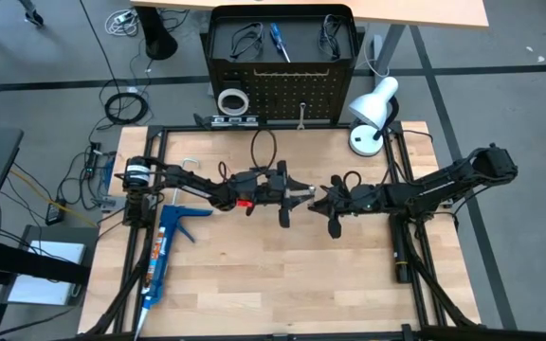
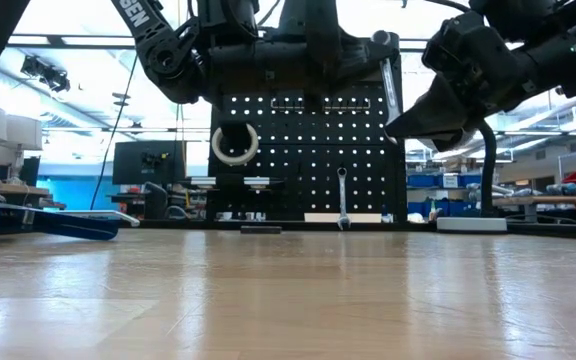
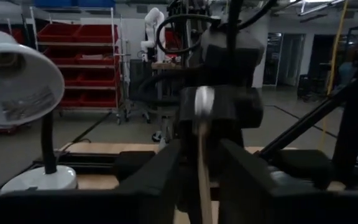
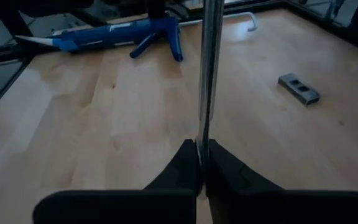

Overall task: Hang tools onto peg board
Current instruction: Hang the wrench on the pegboard

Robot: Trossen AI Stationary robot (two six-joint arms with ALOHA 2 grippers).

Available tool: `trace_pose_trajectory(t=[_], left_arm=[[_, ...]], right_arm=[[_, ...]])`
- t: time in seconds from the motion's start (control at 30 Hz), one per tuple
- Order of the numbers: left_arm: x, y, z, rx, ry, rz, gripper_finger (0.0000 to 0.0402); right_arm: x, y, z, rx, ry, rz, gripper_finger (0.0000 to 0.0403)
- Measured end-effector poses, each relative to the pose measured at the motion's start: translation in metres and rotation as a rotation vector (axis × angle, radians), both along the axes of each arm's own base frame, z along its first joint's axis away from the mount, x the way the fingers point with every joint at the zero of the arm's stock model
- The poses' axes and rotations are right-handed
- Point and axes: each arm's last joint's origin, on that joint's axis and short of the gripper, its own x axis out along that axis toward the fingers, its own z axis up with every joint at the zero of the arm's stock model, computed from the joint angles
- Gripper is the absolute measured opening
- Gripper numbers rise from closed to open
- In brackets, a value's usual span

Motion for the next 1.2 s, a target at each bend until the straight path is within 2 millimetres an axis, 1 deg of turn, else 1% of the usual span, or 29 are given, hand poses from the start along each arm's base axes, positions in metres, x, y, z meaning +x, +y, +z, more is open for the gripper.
trace_pose_trajectory(t=[0.1,0.17,0.27,0.33,0.43,0.5,0.57,0.7,0.9,1.0,1.07,1.2], left_arm=[[0.0,0.002,0.0,-0.002,0.014,0.008,0.0184],[-0.001,0.003,0.001,-0.004,0.033,0.012,0.0212],[-0.005,0.004,0.008,0.015,0.1,0.026,0.0232],[-0.009,0.005,0.012,0.045,0.17,0.062,0.0233],[-0.016,0.006,0.018,0.099,0.257,0.093,0.0223],[-0.021,0.005,0.024,0.116,0.278,0.094,0.0213],[-0.028,0.005,0.026,0.122,0.271,0.095,0.0204],[-0.043,0.005,0.013,0.128,0.255,0.11,0.019],[-0.07,0.008,-0.01,0.103,0.156,0.179,0.0182],[-0.082,0.013,-0.016,0.087,0.115,0.201,0.0182],[-0.089,0.018,-0.013,0.068,0.08,0.207,0.0182],[-0.099,0.029,-0.01,0.02,0.067,0.178,0.0182]], right_arm=[[0.0,0.0,0.001,-0.003,-0.009,0.002,0.002],[0.0,0.0,0.001,-0.001,-0.007,0.001,0.002],[0.0,0.0,0.002,0.0,-0.008,0.001,0.002],[-0.002,0.0,0.004,0.0,-0.014,0.001,0.002],[-0.005,-0.001,0.007,-0.005,-0.015,0.0,0.0022],[-0.008,-0.002,0.01,-0.028,-0.012,-0.019,0.0025],[-0.01,-0.003,0.012,-0.045,-0.02,-0.034,0.0025],[-0.013,-0.007,0.016,-0.052,-0.024,-0.05,0.0021],[-0.015,-0.015,0.022,-0.05,-0.052,-0.09,0.0028],[-0.014,-0.023,0.024,-0.038,-0.076,-0.134,0.0023],[-0.014,-0.031,0.023,-0.012,-0.08,-0.181,0.0023],[-0.011,-0.047,0.018,0.067,-0.082,-0.28,0.0026]])
